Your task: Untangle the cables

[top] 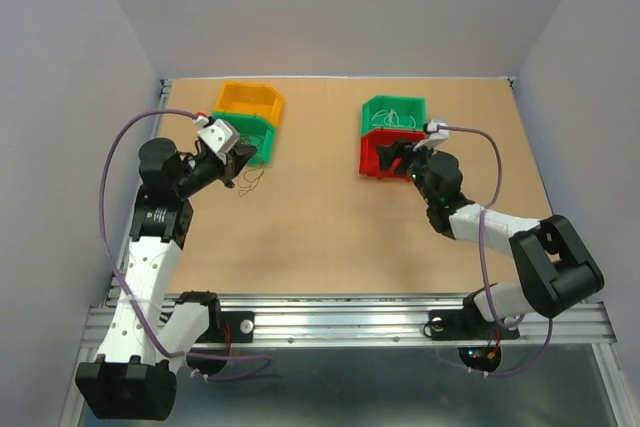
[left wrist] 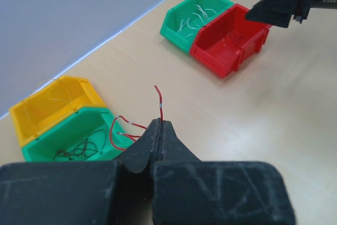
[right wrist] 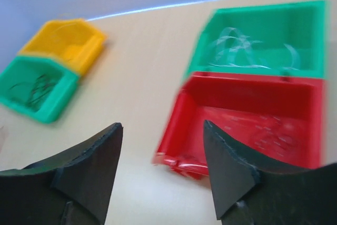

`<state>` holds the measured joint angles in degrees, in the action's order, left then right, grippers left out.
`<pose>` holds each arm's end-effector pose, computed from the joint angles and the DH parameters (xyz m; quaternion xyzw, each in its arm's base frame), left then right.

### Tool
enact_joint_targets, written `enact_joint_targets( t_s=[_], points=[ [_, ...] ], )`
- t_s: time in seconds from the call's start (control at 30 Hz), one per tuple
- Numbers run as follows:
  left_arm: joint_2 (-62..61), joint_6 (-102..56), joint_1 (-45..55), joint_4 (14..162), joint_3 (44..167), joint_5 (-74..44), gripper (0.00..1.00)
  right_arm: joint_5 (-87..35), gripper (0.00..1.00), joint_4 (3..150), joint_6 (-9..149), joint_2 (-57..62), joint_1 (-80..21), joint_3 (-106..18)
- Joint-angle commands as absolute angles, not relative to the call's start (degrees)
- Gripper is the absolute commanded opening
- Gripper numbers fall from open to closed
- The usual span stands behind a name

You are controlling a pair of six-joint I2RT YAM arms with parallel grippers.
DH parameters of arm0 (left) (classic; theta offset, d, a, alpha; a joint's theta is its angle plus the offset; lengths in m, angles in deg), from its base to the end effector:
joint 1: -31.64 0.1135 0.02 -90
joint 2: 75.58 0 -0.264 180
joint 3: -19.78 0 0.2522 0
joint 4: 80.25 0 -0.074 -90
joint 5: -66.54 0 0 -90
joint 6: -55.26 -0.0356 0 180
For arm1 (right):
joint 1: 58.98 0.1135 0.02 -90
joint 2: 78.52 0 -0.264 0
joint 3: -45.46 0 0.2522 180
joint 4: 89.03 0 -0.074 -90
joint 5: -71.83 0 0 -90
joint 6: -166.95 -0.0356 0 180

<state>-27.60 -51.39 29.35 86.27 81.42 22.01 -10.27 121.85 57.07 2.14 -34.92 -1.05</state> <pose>0.1861 -0.0328 0.3695 0.3771 0.5972 -0.1891 0.6822 0.2713 0.1158 0.2262 0.0208 0.7265 0.2098 0.6540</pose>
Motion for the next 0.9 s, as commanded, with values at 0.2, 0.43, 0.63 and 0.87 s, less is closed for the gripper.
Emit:
enact_joint_targets(
  t_s=[0.2,0.43,0.63,0.87],
  points=[
    [-21.7,-50.2,17.8,87.7,87.3,25.6,0.00,-40.0,0.77,135.0,74.6,12.6,-18.1,-8.1],
    [-21.9,-47.3,16.5,90.5,86.6,21.7,0.00,-45.8,0.78,144.8,78.6,20.9,-10.3,-10.6],
    [-21.9,-42.7,16.5,92.8,85.2,20.8,0.00,-36.6,0.79,153.9,80.4,26.1,-6.6,-11.3],
    [-23.2,-40.2,16.5,95.0,82.3,24.0,0.00,-29.0,0.79,164.7,78.1,31.9,-5.0,-13.0]
  ],
)
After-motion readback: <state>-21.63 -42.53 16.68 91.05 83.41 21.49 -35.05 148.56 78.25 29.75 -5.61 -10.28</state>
